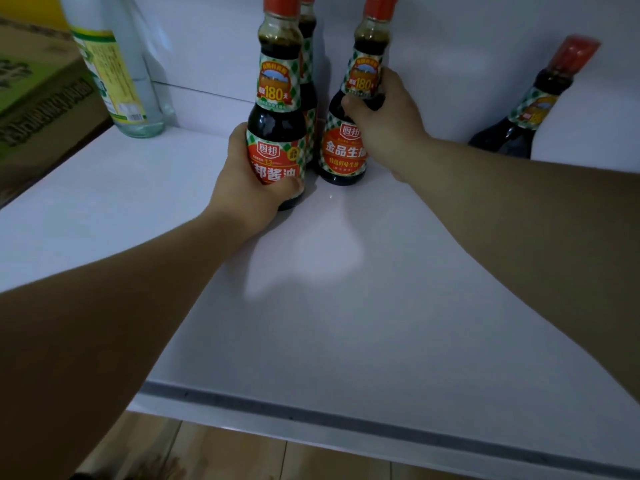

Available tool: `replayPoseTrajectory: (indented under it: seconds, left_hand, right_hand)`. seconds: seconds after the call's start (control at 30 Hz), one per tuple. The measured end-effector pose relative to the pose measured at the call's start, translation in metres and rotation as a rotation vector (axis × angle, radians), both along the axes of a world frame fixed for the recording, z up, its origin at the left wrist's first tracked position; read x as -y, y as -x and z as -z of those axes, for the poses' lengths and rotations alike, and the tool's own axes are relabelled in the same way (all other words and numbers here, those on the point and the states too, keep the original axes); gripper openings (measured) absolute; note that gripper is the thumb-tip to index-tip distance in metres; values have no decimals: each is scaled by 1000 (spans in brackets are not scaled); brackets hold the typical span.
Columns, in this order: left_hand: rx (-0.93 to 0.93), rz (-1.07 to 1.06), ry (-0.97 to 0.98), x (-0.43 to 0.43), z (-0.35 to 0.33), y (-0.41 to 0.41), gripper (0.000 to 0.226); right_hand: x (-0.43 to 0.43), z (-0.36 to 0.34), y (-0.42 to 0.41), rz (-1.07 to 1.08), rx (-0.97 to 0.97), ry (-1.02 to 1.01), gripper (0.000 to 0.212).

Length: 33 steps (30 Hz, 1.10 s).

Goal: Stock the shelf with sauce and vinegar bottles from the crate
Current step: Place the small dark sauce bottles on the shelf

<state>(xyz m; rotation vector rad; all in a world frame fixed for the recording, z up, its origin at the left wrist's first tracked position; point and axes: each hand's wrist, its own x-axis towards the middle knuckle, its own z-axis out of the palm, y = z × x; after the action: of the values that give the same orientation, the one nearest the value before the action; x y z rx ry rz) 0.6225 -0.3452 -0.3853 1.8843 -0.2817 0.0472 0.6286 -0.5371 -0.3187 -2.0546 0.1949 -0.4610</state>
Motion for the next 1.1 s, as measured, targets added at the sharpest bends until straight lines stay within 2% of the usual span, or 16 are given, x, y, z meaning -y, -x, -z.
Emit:
replayPoseTrajectory:
  seconds: [0.23,0.37,0.5,0.7,0.9,1.03,1.1]
  left_hand:
    - [-7,5,17,-1,1,-1,81]
    - [-55,69,4,-4,-6,-3,95]
    - [-201,137,14,-15,-15,8,111]
    - [-189,134,-256,-55,-29,43,123]
    - [-83,349,-371,-62,-48,104,103]
    - [-36,571,-460,-38,-63,156,96]
    - [-23,674,-459,-17,-70,184,93]
  right_hand:
    - [-5,1,-4,4,-11,-9,46]
    - [-7,-4,-4,15,-71,7,49]
    - [-9,-5,10,63,-149,4,75]
    - [-15,-1,64,120,-242,128,82]
    - [-18,-17,145,194,-291,206,77]
    - [-2,-33,207,282,-275,234,63]
    - [13,-37,244,339,-299,208,68]
